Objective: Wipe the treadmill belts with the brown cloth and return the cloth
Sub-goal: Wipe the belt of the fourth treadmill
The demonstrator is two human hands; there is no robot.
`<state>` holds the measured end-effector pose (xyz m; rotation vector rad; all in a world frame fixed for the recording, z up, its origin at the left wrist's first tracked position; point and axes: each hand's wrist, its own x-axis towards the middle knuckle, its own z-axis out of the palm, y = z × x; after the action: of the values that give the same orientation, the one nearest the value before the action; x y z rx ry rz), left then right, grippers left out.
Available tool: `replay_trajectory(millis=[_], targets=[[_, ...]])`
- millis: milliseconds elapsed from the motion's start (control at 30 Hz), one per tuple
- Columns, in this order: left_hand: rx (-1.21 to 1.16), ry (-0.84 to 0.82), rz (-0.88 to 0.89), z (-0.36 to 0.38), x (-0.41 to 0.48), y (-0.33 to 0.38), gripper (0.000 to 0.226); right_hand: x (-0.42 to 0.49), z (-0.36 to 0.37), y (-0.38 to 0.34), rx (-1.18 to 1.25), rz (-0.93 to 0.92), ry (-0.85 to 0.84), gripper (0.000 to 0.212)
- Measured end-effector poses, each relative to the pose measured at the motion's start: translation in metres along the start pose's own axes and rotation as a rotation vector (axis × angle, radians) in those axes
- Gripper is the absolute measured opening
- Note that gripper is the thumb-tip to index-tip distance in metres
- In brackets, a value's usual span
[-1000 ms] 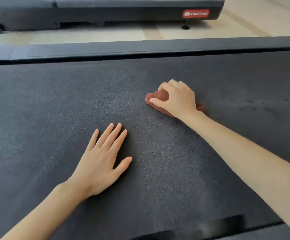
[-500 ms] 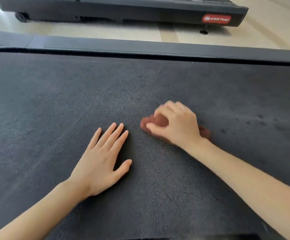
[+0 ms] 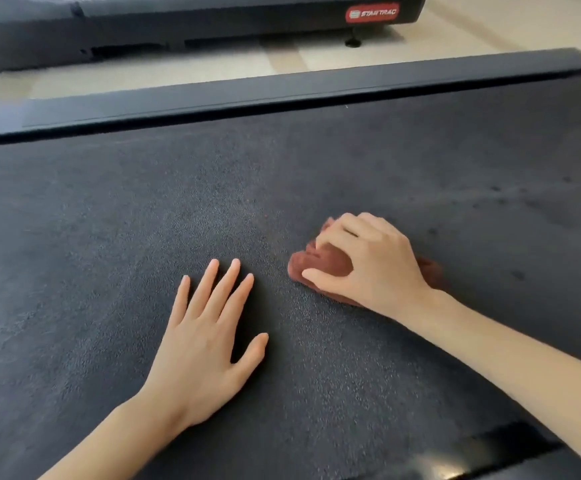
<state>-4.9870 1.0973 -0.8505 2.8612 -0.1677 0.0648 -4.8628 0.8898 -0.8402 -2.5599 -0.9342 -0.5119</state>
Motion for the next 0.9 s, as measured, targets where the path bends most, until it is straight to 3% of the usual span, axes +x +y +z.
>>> replay_trajectory(millis=[133,233,300,467,600,733,900], targets=[[-0.028,-0.036,0.115,-0.002,0.022,0.024,0.073,-0.105,-0.05,-0.003,-0.053,0.016,0.024,0.033],[0.021,-0.039,0.174,0.006,0.051,0.052,0.077,-0.125,-0.063,0.004,-0.062,-0.013,0.054,0.033],[0.079,-0.039,0.185,0.015,0.066,0.06,0.079,-0.111,-0.059,0.016,-0.077,0.009,0.062,0.032],[0.06,-0.034,0.193,0.025,0.071,0.058,0.076,-0.029,-0.045,0.101,-0.209,0.348,0.088,0.035],[0.065,-0.017,0.191,0.025,0.071,0.058,0.077,0.014,-0.034,0.153,-0.286,0.474,0.042,0.038],[0.047,-0.008,0.196,0.026,0.07,0.058,0.077,-0.002,-0.033,0.129,-0.322,0.489,0.094,0.036],[0.074,-0.02,0.2,0.026,0.07,0.058,0.078,-0.079,-0.053,0.045,-0.193,0.284,0.112,0.031]])
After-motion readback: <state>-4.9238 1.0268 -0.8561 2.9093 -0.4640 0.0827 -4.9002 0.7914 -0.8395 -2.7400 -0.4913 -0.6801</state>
